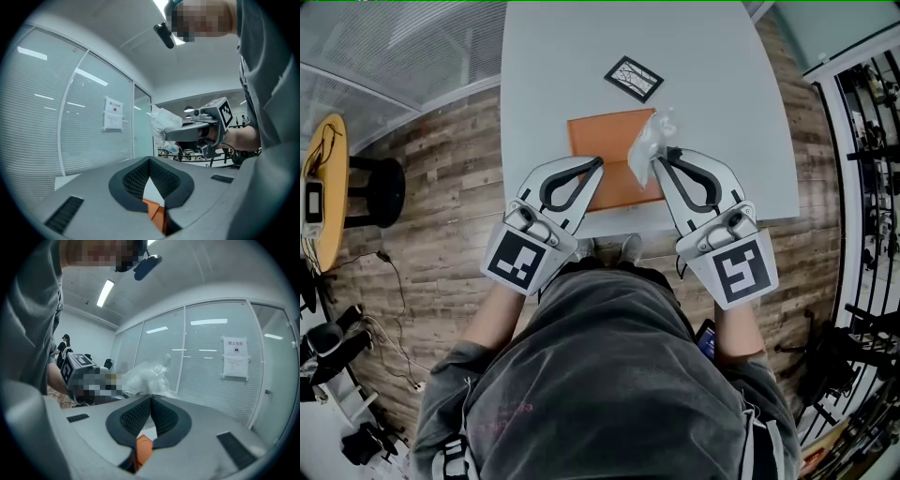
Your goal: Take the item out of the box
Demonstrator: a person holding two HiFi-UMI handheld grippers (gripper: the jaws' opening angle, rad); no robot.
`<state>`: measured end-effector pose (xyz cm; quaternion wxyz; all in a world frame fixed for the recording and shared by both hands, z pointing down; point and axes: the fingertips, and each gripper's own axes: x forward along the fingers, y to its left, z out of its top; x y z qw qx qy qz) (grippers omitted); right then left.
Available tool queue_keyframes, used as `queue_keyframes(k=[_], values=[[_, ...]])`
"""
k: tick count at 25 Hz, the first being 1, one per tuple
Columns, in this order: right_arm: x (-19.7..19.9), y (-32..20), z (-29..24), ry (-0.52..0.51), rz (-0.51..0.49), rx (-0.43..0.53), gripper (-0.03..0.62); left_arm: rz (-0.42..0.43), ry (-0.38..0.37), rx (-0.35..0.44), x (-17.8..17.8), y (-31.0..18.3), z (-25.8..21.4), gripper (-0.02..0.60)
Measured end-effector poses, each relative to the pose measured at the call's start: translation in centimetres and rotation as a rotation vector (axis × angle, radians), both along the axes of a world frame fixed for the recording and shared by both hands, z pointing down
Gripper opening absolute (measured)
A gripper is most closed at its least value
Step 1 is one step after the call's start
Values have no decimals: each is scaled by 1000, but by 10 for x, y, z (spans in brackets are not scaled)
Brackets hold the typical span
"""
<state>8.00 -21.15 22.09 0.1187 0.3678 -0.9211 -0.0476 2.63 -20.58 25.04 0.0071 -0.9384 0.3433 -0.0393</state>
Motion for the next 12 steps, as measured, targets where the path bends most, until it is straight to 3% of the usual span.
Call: queue_keyframes(k=[12], values=[[6, -3, 3, -46, 23, -20, 6, 8, -1, -7, 1, 2, 5, 9]])
